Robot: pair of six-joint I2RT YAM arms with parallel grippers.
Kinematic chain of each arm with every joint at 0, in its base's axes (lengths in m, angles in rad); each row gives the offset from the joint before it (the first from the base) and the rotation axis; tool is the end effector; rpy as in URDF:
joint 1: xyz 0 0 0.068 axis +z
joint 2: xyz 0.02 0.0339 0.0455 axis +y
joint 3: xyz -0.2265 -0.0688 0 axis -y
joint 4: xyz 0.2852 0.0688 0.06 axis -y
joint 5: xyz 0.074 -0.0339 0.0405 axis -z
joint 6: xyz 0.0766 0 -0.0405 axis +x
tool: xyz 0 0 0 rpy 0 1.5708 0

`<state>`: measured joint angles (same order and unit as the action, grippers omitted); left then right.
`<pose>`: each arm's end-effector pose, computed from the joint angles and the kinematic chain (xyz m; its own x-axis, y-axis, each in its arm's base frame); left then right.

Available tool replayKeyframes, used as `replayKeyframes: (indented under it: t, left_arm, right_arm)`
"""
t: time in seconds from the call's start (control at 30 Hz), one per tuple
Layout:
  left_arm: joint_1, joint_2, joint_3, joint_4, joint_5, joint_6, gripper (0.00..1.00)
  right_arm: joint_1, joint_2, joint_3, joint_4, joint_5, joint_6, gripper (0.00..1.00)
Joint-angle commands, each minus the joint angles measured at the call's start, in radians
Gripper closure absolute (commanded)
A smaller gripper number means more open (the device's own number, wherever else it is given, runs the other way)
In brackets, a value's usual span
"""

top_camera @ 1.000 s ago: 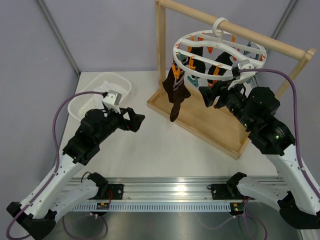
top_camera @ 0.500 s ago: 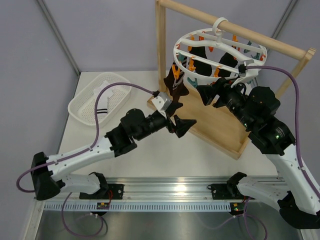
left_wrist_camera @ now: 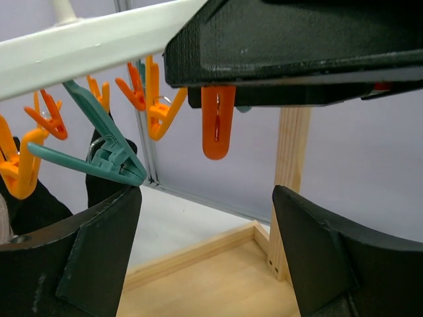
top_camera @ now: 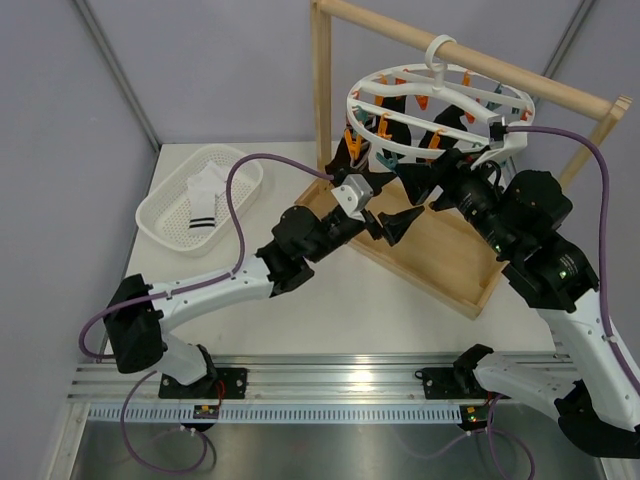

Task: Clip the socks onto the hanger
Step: Open the clamp at the hanger.

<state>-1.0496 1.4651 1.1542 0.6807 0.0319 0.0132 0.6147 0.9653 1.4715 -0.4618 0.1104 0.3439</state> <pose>0.2102 -0.3710 0.3630 0.1916 -0.3072 -0.9322 0.8791 0.4760 0.0238 0.2184 0.1439 0.4972 -0.1288 0.3193 -0.9389 -0.4672 0.8156 0.3414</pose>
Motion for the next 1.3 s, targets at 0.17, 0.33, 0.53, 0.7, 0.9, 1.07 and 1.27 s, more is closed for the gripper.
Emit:
replayKeyframes:
  t: [0.17,0.33,0.53,0.7,0.9,1.07,1.27]
  left_arm:
    - [0.016,0.049,0.121,0.171,0.04,0.005,0.28]
    - [0.017,0.064,0.133,0.198,0.059,-0.04,0.32]
    - [0.017,0.048,0.088,0.243,0.031,-0.123,0.36]
    - [-0.009,0.012,-0.011,0.215,0.034,-0.153,0.33]
    - [-0.047,-0.037,-0.051,0.184,0.033,-0.16,0.29]
    - [-0.05,-0.054,-0.056,0.217,-0.026,-0.159,0.26]
    - [-0.05,-0.002,0.001,0.252,-0.078,-0.102,0.26]
  right_arm:
    - [-0.006,0.016,0.058,-0.011,-0.02,0.007,0.29]
    - [-0.006,0.012,0.046,-0.008,-0.021,0.012,0.28]
    - [-0.006,0.006,0.023,0.005,-0.021,0.027,0.28]
    - [-0.007,0.007,0.03,-0.002,-0.011,0.021,0.28]
    - [-0.007,0.016,0.035,-0.003,-0.008,0.017,0.28]
    - [-0.006,0.023,0.03,-0.005,-0.006,0.018,0.28]
    - [-0.006,0.026,0.023,0.002,-0.02,0.029,0.28]
